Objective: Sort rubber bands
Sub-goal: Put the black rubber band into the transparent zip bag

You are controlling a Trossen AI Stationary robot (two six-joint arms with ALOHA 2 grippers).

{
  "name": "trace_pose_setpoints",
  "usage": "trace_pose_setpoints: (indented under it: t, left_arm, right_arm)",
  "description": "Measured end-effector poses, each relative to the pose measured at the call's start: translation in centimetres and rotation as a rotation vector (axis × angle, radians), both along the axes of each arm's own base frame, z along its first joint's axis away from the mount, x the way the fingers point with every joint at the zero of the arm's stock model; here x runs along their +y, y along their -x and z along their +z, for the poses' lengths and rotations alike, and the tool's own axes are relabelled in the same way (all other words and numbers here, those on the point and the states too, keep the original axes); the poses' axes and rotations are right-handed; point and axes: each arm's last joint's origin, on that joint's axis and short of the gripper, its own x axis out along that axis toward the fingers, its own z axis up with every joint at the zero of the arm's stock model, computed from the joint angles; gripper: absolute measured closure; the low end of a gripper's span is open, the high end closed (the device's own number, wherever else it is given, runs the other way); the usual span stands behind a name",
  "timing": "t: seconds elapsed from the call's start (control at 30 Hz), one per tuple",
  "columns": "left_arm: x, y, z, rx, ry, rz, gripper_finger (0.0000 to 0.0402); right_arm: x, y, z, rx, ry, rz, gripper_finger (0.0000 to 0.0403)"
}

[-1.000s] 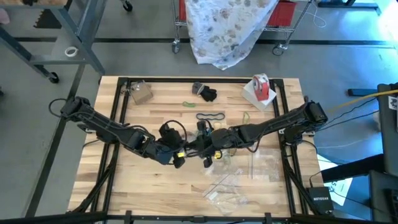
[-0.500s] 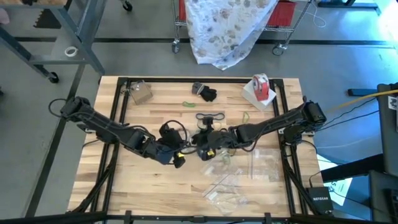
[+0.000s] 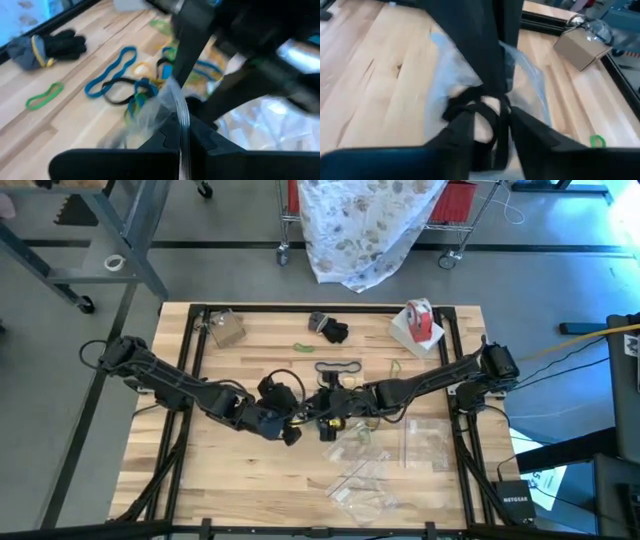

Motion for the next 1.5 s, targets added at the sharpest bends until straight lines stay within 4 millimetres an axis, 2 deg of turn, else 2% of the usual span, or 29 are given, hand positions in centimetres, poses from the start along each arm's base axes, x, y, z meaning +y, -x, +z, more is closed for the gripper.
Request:
trace_pose_setpoints:
  t: [0.13, 0.23, 0.43, 0.57, 0.7, 0.83, 0.93, 1.07, 1.27, 1.4, 1.5]
  left_arm:
    - [0.4, 0.4, -0.5, 0.053, 0.002, 0.038, 0.0401]
    - [0.5, 0.6, -0.6, 0.073, -0.002, 0.044, 0.0401]
    - [0.6, 0.9, -0.8, 0.099, -0.002, 0.058, 0.0401]
    - [0.5, 0.9, -0.7, 0.096, -0.01, 0.044, 0.0401]
    - [-0.2, 1.4, 1.0, 0.016, -0.016, -0.03, 0.0401]
    - [0.1, 2.6, 3.0, -0.042, -0.026, -0.06, 0.0401]
    - [0.8, 3.6, 3.4, -0.008, -0.042, -0.038, 0.0401]
    - [1.5, 4.5, 2.8, 0.083, -0.046, 0.021, 0.0401]
    - [1.5, 4.4, 1.3, 0.104, -0.046, 0.038, 0.0401]
    - [1.5, 4.5, 0.2, 0.107, -0.042, 0.04, 0.0401]
    - [1.5, 4.4, -0.2, 0.098, -0.029, 0.051, 0.0401]
  right_arm:
    - [-0.2, 0.9, 2.2, -0.051, 0.011, 0.015, 0.0223]
    - [-0.3, 1.2, 2.5, -0.043, 0.033, 0.018, 0.0201]
    - [-0.7, 2.3, 3.4, -0.01, 0.066, -0.019, 0.0194]
    - [-1.1, 3.3, 2.8, 0.098, 0.138, -0.066, 0.0194]
    - [-1.5, 4.9, 2.6, 0.232, 0.165, -0.072, 0.0194]
    - [-1.6, 5.8, 1.1, 0.359, 0.127, -0.072, 0.0194]
    - [-1.6, 6.4, -0.5, 0.4, 0.084, -0.068, 0.0194]
    - [-1.4, 7.3, -3.8, 0.419, -0.024, -0.004, 0.0194]
    - [0.2, 8.4, -8.1, 0.35, -0.157, 0.082, 0.0194]
    - [0.6, 7.9, -9.8, 0.305, -0.206, 0.058, 0.0194]
    - [0.8, 7.3, -10.9, 0.332, -0.212, 0.039, 0.0194]
